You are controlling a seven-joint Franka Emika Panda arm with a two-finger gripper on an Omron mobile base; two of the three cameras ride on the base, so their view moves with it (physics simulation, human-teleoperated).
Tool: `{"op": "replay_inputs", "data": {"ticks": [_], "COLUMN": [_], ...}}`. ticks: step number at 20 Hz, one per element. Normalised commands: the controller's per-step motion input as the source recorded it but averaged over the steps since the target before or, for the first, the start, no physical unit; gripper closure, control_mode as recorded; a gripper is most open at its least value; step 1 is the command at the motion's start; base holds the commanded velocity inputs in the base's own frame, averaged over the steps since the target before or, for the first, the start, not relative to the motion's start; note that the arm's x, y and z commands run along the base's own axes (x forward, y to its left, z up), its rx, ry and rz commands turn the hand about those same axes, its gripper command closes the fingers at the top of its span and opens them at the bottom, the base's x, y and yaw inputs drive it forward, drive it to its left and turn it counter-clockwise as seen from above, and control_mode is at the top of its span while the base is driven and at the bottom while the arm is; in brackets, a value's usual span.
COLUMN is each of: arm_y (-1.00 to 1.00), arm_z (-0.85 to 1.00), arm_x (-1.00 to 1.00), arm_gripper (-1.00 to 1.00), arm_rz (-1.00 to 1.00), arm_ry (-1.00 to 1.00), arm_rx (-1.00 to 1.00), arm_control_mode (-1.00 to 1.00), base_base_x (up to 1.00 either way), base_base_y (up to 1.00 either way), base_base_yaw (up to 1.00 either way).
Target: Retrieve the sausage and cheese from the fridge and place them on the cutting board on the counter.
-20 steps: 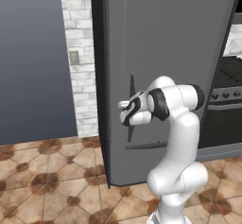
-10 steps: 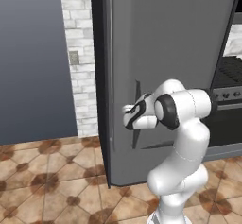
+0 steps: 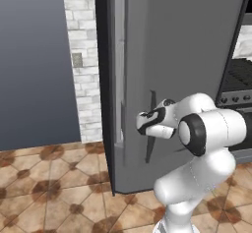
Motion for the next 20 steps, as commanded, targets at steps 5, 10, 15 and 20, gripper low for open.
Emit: {"op": "replay_inputs", "data": {"ticks": [5,10,15,20], "arm_y": [-0.37,0.09,0.11,0.35], "arm_z": [0.31,0.35,0.39,0.32], "arm_x": [-0.32,-0.3,-0.41,-0.42], "arm_gripper": [1.0,-1.0,-1.0,-1.0], "arm_rz": [0.0,0.0,0.0,0.0], "arm_ry": [0.11,0.05,0.0,0.0], "arm_rx": [0.1,0.04,0.0,0.0], "arm_control_mode": [-1.0,-1.0,-1.0,-1.0], "base_base_x": [0.0,0.0,0.0,0.0], "base_base_y": [0.0,0.0,0.0,0.0], "base_base_yaw": [0.0,0.0,0.0,0.0]}}
